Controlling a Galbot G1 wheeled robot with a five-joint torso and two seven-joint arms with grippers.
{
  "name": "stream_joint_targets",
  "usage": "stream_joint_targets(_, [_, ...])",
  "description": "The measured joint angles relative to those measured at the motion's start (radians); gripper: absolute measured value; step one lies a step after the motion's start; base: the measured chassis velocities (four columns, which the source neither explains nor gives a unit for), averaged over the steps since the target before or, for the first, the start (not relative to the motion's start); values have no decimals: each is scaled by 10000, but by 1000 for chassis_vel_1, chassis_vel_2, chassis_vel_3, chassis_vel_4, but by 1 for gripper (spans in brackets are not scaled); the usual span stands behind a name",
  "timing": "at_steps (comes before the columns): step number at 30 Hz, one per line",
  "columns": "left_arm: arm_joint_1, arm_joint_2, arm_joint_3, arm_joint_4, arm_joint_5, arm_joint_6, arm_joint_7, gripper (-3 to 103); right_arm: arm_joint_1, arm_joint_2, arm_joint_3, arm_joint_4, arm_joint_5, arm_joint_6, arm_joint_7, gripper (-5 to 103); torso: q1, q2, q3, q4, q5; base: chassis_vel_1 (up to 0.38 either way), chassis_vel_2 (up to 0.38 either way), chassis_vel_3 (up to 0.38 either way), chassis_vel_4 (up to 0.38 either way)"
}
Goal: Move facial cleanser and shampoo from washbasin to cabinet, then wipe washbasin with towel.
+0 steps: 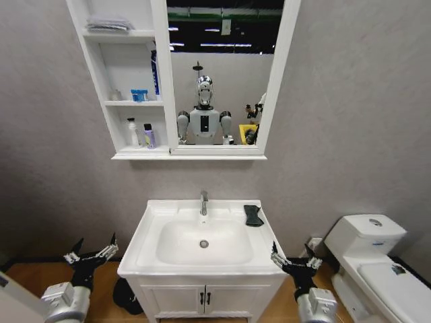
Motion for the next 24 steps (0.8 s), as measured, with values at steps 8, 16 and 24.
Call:
stream_joint_targets(8, [1, 0, 0, 0, 0, 0, 0, 100, -397, -69, -53, 156, 12, 182, -7, 100, -1, 0, -1, -1, -2, 252, -242, -246, 246])
stream_joint_targets(16, [1, 0, 3, 1, 0, 0, 1, 100, -744, -145, -250, 237, -48, 475, -62, 100, 0, 0, 1, -1, 2, 325, -319, -317, 323])
stream_joint_targets(24, [1, 0, -1, 0, 0, 0, 0, 100, -781, -165, -482, 126, -177, 713, -332, 100, -6, 5, -3, -2, 2, 364, -381, -356, 358])
